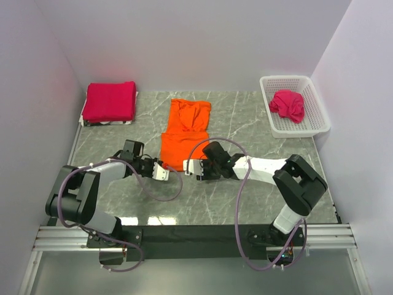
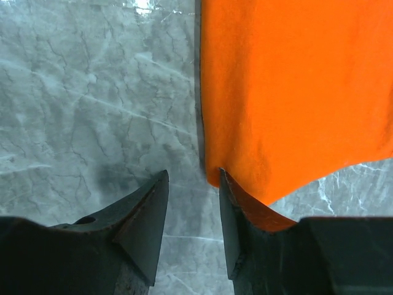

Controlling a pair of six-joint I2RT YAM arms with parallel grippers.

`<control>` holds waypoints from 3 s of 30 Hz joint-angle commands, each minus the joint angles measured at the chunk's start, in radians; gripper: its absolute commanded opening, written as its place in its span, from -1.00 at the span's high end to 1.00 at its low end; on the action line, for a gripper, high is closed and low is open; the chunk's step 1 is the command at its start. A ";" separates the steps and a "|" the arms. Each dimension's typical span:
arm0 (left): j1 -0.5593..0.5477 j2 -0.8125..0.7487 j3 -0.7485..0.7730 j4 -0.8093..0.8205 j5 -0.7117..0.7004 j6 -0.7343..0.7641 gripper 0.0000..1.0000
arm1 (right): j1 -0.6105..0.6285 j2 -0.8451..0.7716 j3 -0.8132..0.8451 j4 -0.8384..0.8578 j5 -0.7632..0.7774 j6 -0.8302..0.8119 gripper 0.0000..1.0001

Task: Fold and stack the t-shirts
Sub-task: Fold the tshirt

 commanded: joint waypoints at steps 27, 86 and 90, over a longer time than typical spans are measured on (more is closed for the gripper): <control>-0.007 -0.142 0.067 -0.318 0.052 0.043 0.99 | 0.003 -0.088 0.157 -0.309 -0.093 0.194 1.00; 0.116 0.698 1.140 -0.410 0.208 -0.594 0.84 | -0.405 0.573 1.043 -0.746 -0.245 -0.042 1.00; 0.114 0.729 1.162 -0.336 0.178 -0.723 0.64 | -0.413 0.610 1.071 -0.639 -0.153 0.022 1.00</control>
